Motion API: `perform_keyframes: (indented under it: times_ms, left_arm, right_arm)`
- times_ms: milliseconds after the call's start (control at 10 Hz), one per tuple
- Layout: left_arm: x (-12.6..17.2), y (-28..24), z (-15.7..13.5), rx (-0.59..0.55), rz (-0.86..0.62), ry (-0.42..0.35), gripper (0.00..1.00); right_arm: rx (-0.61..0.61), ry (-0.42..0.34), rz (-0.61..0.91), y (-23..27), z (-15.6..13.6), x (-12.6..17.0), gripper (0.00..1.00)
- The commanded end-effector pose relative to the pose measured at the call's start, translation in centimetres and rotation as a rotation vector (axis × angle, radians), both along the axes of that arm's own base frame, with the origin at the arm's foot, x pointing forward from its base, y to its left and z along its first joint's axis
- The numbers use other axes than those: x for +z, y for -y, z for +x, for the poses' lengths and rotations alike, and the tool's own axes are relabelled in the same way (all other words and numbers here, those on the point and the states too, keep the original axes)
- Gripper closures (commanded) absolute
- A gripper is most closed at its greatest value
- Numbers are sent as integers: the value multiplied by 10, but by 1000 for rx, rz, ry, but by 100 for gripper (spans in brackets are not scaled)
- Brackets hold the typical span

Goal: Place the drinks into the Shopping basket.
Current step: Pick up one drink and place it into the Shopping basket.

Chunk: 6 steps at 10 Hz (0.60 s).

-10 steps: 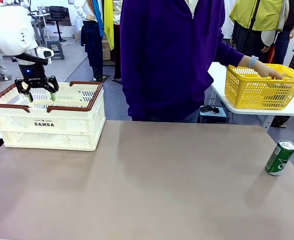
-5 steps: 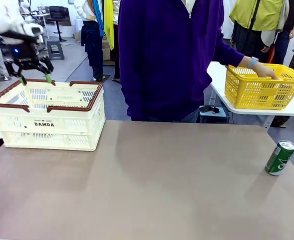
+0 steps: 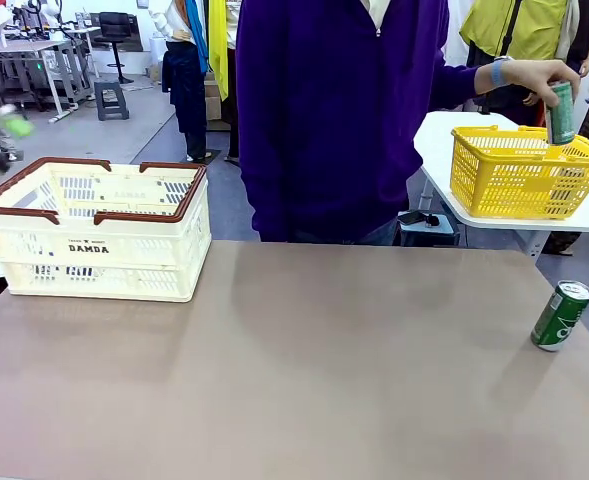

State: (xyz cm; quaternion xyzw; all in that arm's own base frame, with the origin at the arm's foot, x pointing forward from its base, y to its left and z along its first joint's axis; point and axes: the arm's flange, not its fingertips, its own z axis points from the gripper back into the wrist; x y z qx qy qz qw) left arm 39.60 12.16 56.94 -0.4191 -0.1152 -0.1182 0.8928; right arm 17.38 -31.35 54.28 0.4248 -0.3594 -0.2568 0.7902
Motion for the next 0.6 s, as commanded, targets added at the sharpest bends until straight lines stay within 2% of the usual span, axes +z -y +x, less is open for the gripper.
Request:
perform_keyframes:
  times_ms: [0,100,200,300,400,500]
  left_arm:
    - [-66,-65,-32,-56,-361,-75,0]
    - [-84,-105,-24,-84,-475,-96,0]
    - [-97,-138,0,-118,-568,-128,0]
    - [-111,-157,33,-164,-602,-174,0]
    - [-121,-155,70,-134,-596,-254,0]
    - [-117,-119,-42,-84,-562,-83,0]
  right_arm:
    - [-8,32,-9,0,3,-1,0]
    - [-8,32,-9,0,3,-1,0]
    - [-8,32,-9,0,3,-1,0]
    - [-8,32,-9,0,3,-1,0]
    - [-8,32,-9,0,3,-1,0]
    - [-8,32,-9,0,3,-1,0]
